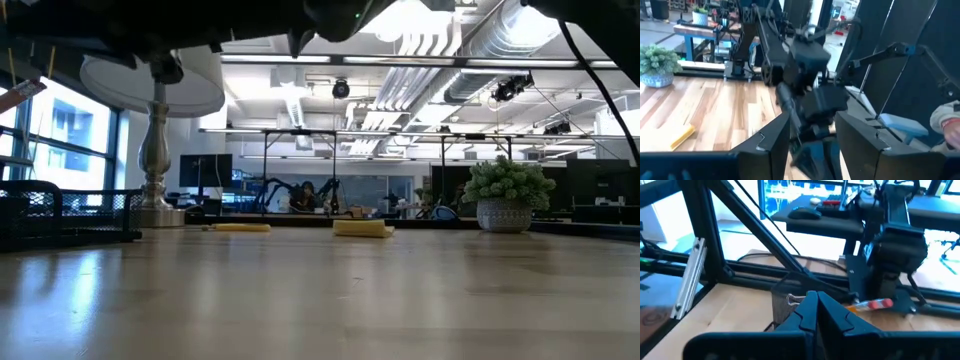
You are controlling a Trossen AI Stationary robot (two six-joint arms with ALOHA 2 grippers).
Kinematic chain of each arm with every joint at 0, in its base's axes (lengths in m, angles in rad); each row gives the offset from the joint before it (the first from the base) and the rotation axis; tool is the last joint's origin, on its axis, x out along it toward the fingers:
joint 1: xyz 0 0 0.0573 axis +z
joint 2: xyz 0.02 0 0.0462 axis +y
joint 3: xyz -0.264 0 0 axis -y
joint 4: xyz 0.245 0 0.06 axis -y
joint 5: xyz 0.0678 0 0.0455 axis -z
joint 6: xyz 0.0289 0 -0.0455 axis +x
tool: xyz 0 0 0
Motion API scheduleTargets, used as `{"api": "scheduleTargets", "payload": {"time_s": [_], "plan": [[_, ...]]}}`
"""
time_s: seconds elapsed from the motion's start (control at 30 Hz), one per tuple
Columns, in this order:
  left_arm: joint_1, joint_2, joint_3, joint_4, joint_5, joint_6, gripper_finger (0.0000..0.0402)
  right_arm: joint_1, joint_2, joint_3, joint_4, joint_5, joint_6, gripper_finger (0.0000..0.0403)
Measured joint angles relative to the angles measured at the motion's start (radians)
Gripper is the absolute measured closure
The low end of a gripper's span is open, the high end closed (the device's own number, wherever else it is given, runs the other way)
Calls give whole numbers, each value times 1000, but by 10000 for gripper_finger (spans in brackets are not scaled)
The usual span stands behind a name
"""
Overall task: Pick and place office supplies into organizer
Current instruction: Put the blue binder clip into the black desk organizer
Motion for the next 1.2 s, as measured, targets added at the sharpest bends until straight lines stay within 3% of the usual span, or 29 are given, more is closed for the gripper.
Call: {"api": "scheduleTargets", "payload": {"time_s": [0.57, 1.2], "plan": [[0, 0, 0, 34, 0, 30, 257, 10, 186, 153, -5, -45, 8, 402], [0, 0, 0, 64, -8, 53, 257, 7, 192, 153, -81, 5, 8, 402]]}}
